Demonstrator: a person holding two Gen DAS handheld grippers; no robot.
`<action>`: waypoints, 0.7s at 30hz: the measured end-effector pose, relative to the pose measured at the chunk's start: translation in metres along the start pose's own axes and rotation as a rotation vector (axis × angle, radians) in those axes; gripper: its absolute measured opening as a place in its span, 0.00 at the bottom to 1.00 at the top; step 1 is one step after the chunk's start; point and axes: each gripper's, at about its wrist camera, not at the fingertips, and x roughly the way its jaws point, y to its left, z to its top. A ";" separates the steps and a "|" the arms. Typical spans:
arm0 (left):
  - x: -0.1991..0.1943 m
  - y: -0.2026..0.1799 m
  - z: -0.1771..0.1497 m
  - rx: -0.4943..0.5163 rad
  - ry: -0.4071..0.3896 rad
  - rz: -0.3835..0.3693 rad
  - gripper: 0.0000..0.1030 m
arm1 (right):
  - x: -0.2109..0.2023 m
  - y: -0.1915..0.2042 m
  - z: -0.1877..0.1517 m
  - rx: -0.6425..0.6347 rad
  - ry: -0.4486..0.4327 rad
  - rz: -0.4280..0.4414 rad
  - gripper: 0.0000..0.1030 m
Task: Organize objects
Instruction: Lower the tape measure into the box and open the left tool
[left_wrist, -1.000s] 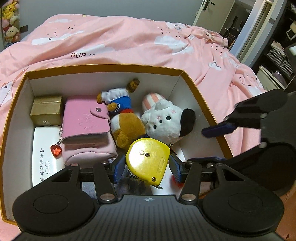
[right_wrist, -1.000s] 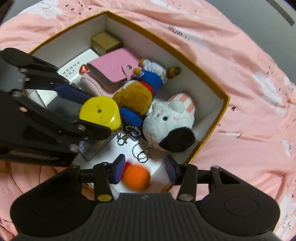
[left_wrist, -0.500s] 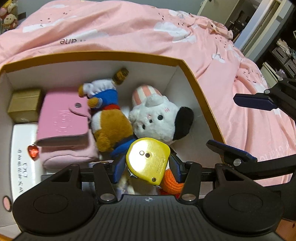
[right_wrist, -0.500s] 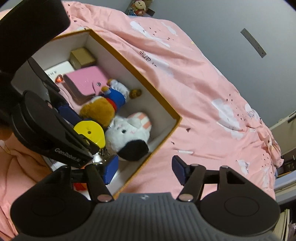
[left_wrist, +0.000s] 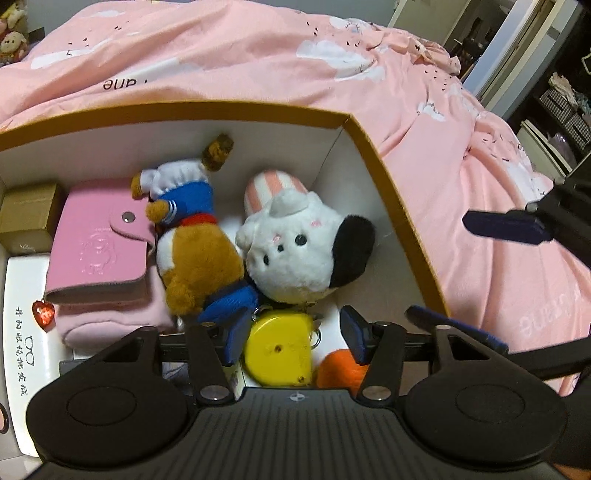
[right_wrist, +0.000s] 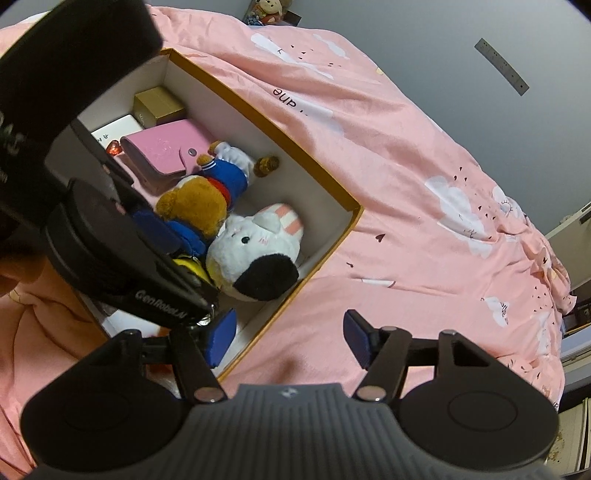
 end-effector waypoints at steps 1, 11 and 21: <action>-0.001 0.000 0.001 0.000 -0.004 0.002 0.64 | 0.000 0.000 0.000 0.000 0.000 0.001 0.64; -0.039 -0.009 -0.001 0.014 -0.136 0.060 0.68 | -0.012 -0.003 -0.003 0.042 -0.025 0.017 0.65; -0.121 -0.021 -0.014 0.085 -0.387 0.192 0.73 | -0.057 -0.006 -0.003 0.210 -0.132 0.081 0.72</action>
